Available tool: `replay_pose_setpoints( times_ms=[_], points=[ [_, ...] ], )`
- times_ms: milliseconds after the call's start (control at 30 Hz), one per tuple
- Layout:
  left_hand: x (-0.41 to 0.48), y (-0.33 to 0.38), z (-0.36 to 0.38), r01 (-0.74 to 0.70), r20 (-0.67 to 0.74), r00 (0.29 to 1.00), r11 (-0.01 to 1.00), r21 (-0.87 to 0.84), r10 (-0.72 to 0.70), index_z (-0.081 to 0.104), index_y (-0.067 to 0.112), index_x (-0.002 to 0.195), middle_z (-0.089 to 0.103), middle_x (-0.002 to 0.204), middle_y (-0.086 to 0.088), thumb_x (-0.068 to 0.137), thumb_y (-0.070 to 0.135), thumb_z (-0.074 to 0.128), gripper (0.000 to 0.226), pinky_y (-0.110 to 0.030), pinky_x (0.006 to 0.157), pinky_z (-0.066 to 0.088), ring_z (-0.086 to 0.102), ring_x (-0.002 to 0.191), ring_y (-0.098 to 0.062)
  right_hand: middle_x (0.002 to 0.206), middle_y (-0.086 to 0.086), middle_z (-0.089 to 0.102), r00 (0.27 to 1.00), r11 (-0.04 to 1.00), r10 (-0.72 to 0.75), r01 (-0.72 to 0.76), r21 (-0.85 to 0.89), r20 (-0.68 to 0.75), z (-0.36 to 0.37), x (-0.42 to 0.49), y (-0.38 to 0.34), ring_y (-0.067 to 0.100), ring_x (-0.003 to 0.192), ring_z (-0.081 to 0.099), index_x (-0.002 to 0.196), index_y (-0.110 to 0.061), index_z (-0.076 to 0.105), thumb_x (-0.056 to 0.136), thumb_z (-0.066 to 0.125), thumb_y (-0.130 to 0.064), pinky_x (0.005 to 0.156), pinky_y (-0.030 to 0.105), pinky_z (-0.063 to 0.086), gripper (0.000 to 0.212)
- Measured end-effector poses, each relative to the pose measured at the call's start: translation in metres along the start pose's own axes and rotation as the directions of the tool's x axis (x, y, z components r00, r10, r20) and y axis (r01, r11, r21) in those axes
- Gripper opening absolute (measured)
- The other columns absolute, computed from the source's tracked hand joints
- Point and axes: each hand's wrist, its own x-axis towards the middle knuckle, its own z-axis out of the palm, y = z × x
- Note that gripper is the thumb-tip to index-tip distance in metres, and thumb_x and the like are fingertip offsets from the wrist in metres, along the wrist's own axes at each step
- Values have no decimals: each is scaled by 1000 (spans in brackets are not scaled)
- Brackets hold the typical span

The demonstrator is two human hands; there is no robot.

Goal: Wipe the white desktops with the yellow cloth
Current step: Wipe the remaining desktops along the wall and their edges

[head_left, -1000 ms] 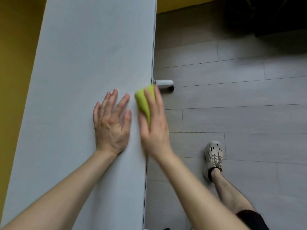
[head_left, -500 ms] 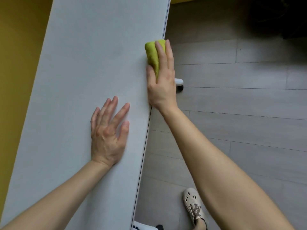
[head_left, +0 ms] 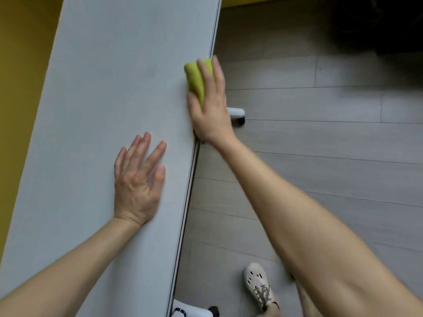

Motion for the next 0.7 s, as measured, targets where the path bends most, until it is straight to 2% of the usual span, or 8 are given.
replay_pose_setpoints(
  times_ms=[100,200,267,333,400,567,633,700],
  points=[
    [0,-1,2,-1,-7,1000,1000,-1,1,54,26,159,38,173,-3,110,32,46,50,-63,128,25,32,162,-22,179,14,18,999,1000,8,-9,-13,-42,2,30,6,30,163,25,166,-13,36,104,58,-17,124,63,34,66],
    [-1,0,1,-4,-23,1000,1000,7,4,54,26,159,38,173,-4,110,33,45,50,-63,128,26,33,162,-22,178,18,19,994,1000,6,-6,0,-108,14,-52,-8,33,166,19,166,-6,37,106,59,-7,128,61,28,63],
    [1,0,1,-11,-24,1000,1000,13,11,54,26,159,38,173,-4,111,34,45,49,-63,127,27,33,162,-23,180,16,13,999,999,23,-22,33,-27,20,-159,-22,31,168,15,167,-9,35,107,61,-6,131,58,27,65],
    [1,-2,2,-16,-18,1000,1000,17,16,54,27,159,38,173,-4,111,34,44,50,-63,127,27,33,162,-23,181,13,5,989,999,12,-18,39,145,19,-264,-36,32,167,15,170,-18,27,108,62,-14,128,59,32,71],
    [1,-2,2,-17,-14,1000,1000,10,17,54,27,159,38,173,-4,111,34,44,50,-63,128,26,33,162,-23,181,12,2,974,999,-8,-1,37,226,17,-315,-40,36,166,18,170,-23,23,110,60,-21,124,61,38,71],
    [2,-3,2,-17,-17,1000,1000,7,17,54,29,159,39,173,-3,111,36,43,50,-61,128,25,33,162,-22,178,19,12,991,998,-28,22,55,127,16,-197,-25,33,167,17,165,-9,34,104,63,-10,133,52,26,67],
    [3,-2,2,-5,-21,1000,1000,-4,5,54,31,159,40,173,-3,111,34,43,50,-59,129,24,33,162,-20,176,23,18,998,1000,-19,19,5,65,10,-126,-13,34,165,23,163,-3,37,104,62,-11,133,51,26,65],
    [3,-1,1,-4,-21,1000,1000,-10,4,54,33,159,40,172,-3,111,32,42,49,-56,130,23,33,162,-20,177,19,17,998,998,-33,35,-46,52,2,-76,-7,31,163,25,166,-6,34,105,60,-18,131,47,27,67]
  ],
)
